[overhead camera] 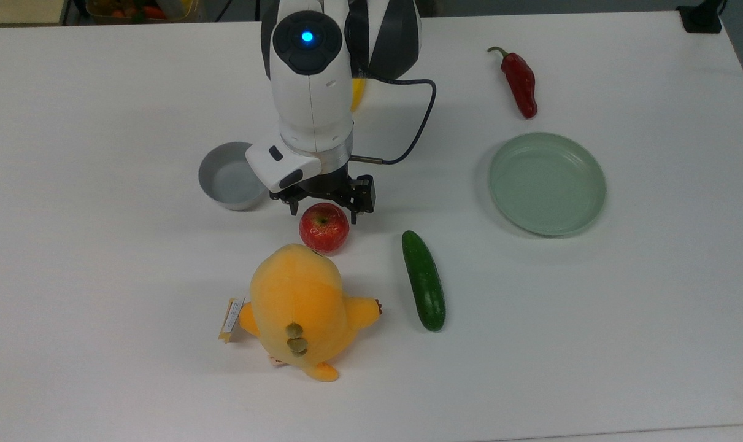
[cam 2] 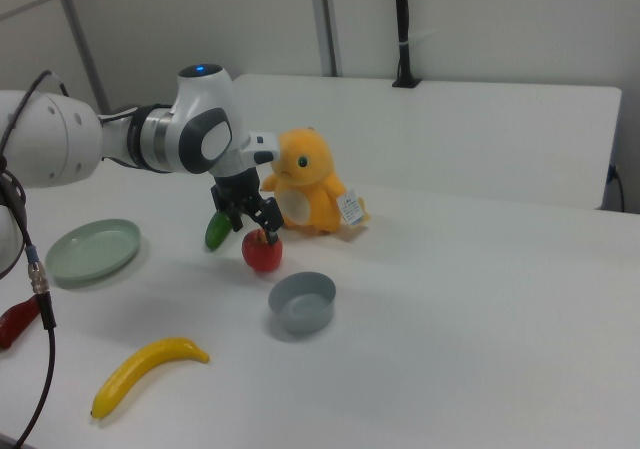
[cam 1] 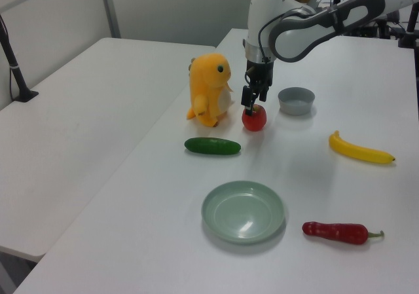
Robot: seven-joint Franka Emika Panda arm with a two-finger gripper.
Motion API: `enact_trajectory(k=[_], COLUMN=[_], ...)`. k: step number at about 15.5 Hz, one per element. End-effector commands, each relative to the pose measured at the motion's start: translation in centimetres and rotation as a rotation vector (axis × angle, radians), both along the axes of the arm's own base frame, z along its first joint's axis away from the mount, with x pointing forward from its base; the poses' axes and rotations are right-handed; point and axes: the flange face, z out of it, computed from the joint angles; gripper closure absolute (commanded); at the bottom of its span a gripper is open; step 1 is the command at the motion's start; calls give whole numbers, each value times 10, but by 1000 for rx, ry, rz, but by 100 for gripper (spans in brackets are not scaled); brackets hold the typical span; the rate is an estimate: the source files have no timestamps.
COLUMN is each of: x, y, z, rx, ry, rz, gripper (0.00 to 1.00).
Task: Put the red apple in the bowl
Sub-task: 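Lower the gripper around the red apple and close it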
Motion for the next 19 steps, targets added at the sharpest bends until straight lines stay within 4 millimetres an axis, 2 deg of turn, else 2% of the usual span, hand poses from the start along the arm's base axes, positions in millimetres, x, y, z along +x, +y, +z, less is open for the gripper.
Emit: enact_trajectory(k=[1,4,6,7,8,9,15,19], x=[8,11,11,10,11,11,11,10], y=[5,6,11,11,11,10,10,8], z=[-9,-9,-14,-15,-14,-14,-14,-7], rx=[-22,-22,-37,-35,-34,-33,-33,-33], ry=[-12,-41,-37,-37,-39,-40,-40,-42], rz=[-9,-4,9,-3,-16,-24,-24,-26], gripper=[0,0,54,69,78,82,82,82])
